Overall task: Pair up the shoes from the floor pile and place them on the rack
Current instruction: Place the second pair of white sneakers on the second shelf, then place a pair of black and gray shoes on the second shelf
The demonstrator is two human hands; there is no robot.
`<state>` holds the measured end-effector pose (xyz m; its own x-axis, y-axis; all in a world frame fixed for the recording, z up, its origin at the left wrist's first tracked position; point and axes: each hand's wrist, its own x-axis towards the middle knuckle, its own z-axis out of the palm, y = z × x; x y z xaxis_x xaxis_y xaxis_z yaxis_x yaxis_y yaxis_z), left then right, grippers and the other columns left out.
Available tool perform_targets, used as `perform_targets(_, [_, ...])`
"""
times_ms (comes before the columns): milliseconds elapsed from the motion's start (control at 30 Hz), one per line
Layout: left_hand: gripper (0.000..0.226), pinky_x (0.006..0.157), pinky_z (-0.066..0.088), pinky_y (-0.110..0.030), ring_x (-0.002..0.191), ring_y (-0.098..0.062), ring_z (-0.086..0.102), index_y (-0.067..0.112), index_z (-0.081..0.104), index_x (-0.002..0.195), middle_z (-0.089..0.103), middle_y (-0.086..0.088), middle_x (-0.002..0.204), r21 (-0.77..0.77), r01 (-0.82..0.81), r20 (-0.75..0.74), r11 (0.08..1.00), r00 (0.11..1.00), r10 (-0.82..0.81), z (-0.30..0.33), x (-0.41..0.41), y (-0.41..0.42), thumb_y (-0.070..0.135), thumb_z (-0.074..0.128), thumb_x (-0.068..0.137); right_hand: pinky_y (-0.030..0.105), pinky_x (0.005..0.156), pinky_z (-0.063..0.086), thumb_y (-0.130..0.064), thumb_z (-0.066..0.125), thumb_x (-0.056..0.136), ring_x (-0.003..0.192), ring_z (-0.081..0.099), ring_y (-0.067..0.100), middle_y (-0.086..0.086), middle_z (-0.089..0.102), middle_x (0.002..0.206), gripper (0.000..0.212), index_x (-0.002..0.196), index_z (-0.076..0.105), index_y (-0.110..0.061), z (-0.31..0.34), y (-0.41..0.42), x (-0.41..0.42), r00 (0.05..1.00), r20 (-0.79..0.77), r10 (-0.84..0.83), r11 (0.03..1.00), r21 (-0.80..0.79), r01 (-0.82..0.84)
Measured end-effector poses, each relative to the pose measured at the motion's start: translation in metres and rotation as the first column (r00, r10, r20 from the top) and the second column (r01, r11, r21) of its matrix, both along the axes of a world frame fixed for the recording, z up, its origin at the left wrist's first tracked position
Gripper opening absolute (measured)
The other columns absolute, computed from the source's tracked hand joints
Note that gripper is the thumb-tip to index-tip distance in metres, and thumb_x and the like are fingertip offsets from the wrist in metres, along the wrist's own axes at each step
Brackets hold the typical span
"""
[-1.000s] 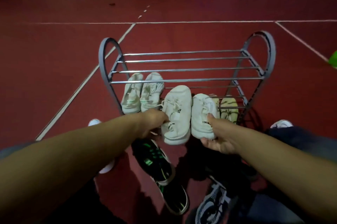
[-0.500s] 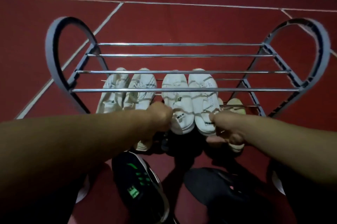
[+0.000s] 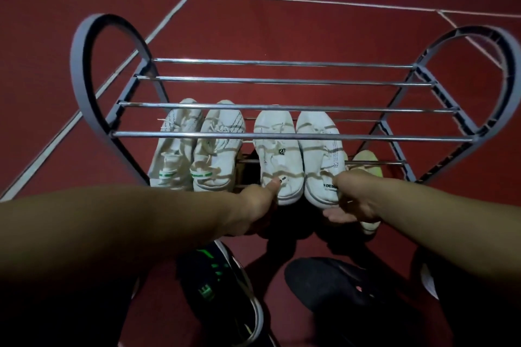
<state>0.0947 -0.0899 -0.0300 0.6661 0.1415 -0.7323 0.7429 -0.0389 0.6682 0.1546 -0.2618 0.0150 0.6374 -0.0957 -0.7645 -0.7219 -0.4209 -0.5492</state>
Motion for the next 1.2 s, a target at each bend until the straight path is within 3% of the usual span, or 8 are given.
perform_targets(267, [0.07, 0.096, 0.052, -0.045, 0.088, -0.034, 0.066, 0.002, 0.065, 0.103, 0.069, -0.018, 0.092, 0.069, -0.116, 0.075, 0.991, 0.991, 0.111, -0.004, 0.011, 0.016, 0.067, 0.043, 0.087, 0.045, 0.046, 0.056, -0.011, 0.037, 0.099, 0.064, 0.066, 0.034, 0.018, 0.062, 0.109, 0.021, 0.111, 0.053, -0.004, -0.001, 0.021, 0.016, 0.999, 0.018, 0.037, 0.999, -0.001, -0.037])
perform_targets(433, [0.053, 0.056, 0.035, -0.027, 0.057, -0.021, 0.045, 0.013, 0.051, 0.064, 0.051, -0.007, 0.063, 0.043, 0.075, 0.013, 0.996, 0.997, -0.076, 0.002, 0.012, 0.027, 0.051, 0.04, 0.099, 0.046, 0.069, 0.059, -0.008, 0.04, 0.094, 0.068, 0.069, 0.039, 0.026, 0.066, 0.092, 0.025, 0.106, 0.056, 0.007, -0.001, 0.013, 0.017, 0.913, 0.022, 0.407, 0.884, -0.259, -0.388])
perform_targets(600, [0.077, 0.077, 0.049, -0.033, 0.081, -0.029, 0.063, 0.003, 0.07, 0.092, 0.071, -0.017, 0.093, 0.287, 0.394, -0.009, 0.873, 0.913, -0.408, 0.008, -0.003, 0.028, 0.063, 0.022, 0.097, 0.036, 0.084, 0.051, -0.042, 0.025, 0.103, 0.103, 0.064, 0.037, 0.022, 0.062, 0.121, 0.052, 0.124, 0.055, -0.005, 0.003, 0.001, 0.013, 0.727, 0.065, 0.683, 0.627, -0.562, -0.539])
perform_targets(733, [0.051, 0.091, 0.046, -0.031, 0.103, -0.032, 0.062, 0.006, 0.063, 0.117, 0.066, -0.015, 0.11, 0.608, 0.584, -0.039, 0.538, 0.699, -0.714, 0.01, -0.003, 0.033, 0.046, 0.035, 0.101, 0.038, 0.1, 0.038, -0.054, 0.018, 0.1, 0.13, 0.047, 0.036, 0.017, 0.046, 0.147, 0.062, 0.144, 0.037, -0.015, -0.025, -0.004, -0.013, 0.733, 0.307, 0.607, 0.736, -0.564, -0.374])
perform_targets(833, [0.038, 0.092, 0.042, -0.035, 0.112, -0.031, 0.059, 0.007, 0.06, 0.122, 0.063, -0.011, 0.121, 0.678, 0.735, -0.267, 0.023, 0.276, -0.923, 0.014, -0.013, 0.03, 0.032, 0.038, 0.103, 0.038, 0.107, 0.034, -0.052, 0.024, 0.101, 0.137, 0.04, 0.034, 0.008, 0.038, 0.154, 0.062, 0.156, 0.012, -0.026, -0.058, 0.002, -0.063, 0.796, 0.536, 0.281, 0.95, -0.276, -0.149])
perform_targets(900, [0.021, 0.072, 0.049, -0.022, 0.086, -0.015, 0.066, 0.022, 0.067, 0.097, 0.068, 0.0, 0.097, 0.611, 0.788, -0.272, 0.077, 0.301, -0.914, 0.01, -0.024, 0.022, 0.029, 0.048, 0.099, 0.04, 0.108, 0.033, -0.046, 0.036, 0.1, 0.139, 0.036, 0.033, 0.006, 0.035, 0.155, 0.066, 0.157, 0.007, -0.028, -0.087, -0.002, -0.104, 0.806, 0.569, 0.162, 0.979, -0.193, -0.061])
perform_targets(1100, [0.019, 0.029, 0.032, -0.015, 0.031, -0.015, 0.053, 0.02, 0.074, 0.056, 0.055, -0.003, 0.04, 0.94, 0.039, -0.245, -0.339, -0.613, -0.751, -0.019, -0.035, 0.025, 0.021, 0.061, 0.07, 0.061, 0.114, 0.012, -0.054, 0.052, 0.088, 0.146, 0.007, 0.04, 0.012, 0.005, 0.163, 0.097, 0.154, -0.014, -0.029, -0.157, -0.055, -0.178, 0.724, -0.264, 0.638, 0.418, -0.67, -0.613])
perform_targets(1200, [0.008, 0.034, 0.036, -0.018, 0.037, -0.02, 0.057, 0.014, 0.073, 0.054, 0.06, -0.003, 0.045, 0.952, -0.079, -0.265, -0.295, -0.698, -0.666, -0.034, -0.04, 0.025, 0.019, 0.079, 0.057, 0.061, 0.11, 0.016, -0.053, 0.066, 0.079, 0.137, 0.027, 0.039, 0.016, 0.028, 0.154, 0.115, 0.154, -0.016, -0.023, -0.151, -0.063, -0.165, 0.657, -0.271, 0.703, 0.308, -0.717, -0.625])
